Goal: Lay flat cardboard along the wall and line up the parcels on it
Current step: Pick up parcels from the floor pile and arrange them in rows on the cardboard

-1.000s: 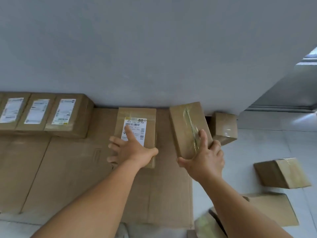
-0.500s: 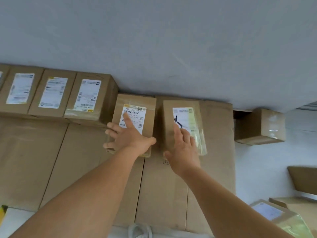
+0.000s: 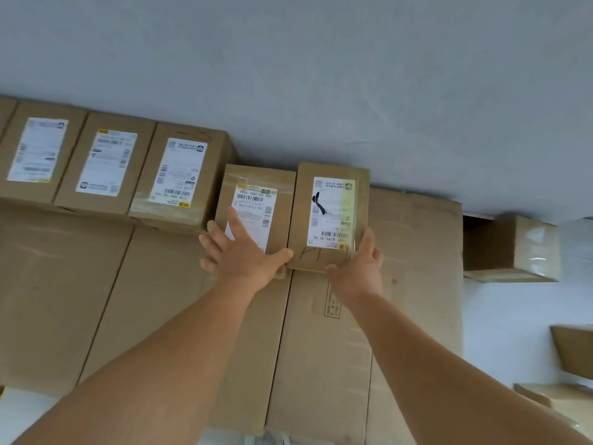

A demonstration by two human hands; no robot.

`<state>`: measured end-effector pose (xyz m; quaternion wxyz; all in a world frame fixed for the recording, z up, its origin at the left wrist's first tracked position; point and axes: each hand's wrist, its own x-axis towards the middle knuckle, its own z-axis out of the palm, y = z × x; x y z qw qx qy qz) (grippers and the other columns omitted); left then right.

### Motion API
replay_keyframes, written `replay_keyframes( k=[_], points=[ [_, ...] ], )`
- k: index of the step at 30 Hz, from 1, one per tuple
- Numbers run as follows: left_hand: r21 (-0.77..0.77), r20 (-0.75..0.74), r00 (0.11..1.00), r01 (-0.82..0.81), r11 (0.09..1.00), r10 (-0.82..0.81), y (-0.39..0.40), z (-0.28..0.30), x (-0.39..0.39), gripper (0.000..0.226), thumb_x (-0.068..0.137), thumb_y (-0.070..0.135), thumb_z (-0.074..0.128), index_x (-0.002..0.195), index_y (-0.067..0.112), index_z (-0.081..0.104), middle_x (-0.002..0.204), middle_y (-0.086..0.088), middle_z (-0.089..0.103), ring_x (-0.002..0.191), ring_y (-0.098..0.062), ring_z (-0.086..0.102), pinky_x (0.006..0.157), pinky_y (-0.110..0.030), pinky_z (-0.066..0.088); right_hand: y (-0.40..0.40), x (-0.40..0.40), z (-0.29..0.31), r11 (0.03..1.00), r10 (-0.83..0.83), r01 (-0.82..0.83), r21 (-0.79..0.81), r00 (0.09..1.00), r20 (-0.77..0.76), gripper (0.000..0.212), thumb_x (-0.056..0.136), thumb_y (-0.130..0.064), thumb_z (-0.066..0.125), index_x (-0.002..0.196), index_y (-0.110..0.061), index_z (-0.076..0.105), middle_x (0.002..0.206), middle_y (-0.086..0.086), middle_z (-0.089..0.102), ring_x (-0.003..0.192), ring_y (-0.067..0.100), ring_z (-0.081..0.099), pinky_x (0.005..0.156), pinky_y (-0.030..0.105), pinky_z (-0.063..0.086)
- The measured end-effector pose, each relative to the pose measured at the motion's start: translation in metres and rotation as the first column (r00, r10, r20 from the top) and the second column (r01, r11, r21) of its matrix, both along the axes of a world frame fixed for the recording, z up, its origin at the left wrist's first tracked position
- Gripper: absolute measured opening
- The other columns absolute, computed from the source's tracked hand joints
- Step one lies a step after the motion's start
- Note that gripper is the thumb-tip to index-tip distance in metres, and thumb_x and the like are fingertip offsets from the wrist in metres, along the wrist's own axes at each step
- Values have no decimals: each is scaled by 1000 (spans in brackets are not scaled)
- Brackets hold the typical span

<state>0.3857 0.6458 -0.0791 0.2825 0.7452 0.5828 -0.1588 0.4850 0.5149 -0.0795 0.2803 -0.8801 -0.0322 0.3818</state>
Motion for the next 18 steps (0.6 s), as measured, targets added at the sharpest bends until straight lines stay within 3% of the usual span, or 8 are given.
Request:
replay_keyframes(
  k=[3, 5, 10, 13, 18],
  points=[
    [4, -39, 984, 172, 985, -172, 4, 0, -19, 119, 67, 60, 74, 149, 38, -11, 154, -9, -20, 142, -38, -21, 113, -58, 5, 6, 0, 2, 998, -44, 43, -44, 999, -17, 66, 89, -3, 56, 143, -20, 23, 141, 11, 30, 74, 18, 49, 71, 31, 45],
    [35, -48, 960, 278, 960, -276, 10, -3, -26, 111, 73, 49, 75, 149, 41, -5, 153, -7, -18, 141, -39, -20, 113, -57, 6, 7, -2, 2, 996, -56, 54, -73, 998, -23, 65, 90, -5, 53, 145, -23, 22, 137, 13, 30, 63, 16, 49, 70, 33, 48],
    [122, -47, 920, 392, 912, -389, 28, -10, -20, 95, 84, 27, 71, 150, 41, 4, 157, -5, -12, 144, -35, -17, 115, -53, 6, 16, 5, 6, 997, -52, 52, -51, 999, -3, 71, 91, -6, 50, 150, -27, 15, 134, 11, 28, 69, 19, 54, 78, 39, 56],
    [182, -58, 893, 449, 875, -447, 44, -12, -6, 88, 88, 16, 65, 151, 37, 7, 159, -4, -6, 146, -30, -12, 117, -47, 6, 24, 9, 8, 996, -86, 86, 30, 996, 13, 76, 91, -3, 50, 151, -28, 10, 139, 10, 28, 77, 18, 52, 76, 37, 54],
    [198, -39, 870, 488, 850, -491, 56, -15, 7, 87, 88, -3, 58, 152, 32, 10, 160, -4, -3, 147, -30, -7, 117, -47, 19, 22, 5, 6, 996, -72, 73, 42, 997, -25, 84, 87, 2, 48, 153, -28, 6, 143, 9, 26, 67, 4, 40, 69, 28, 43]
  ],
)
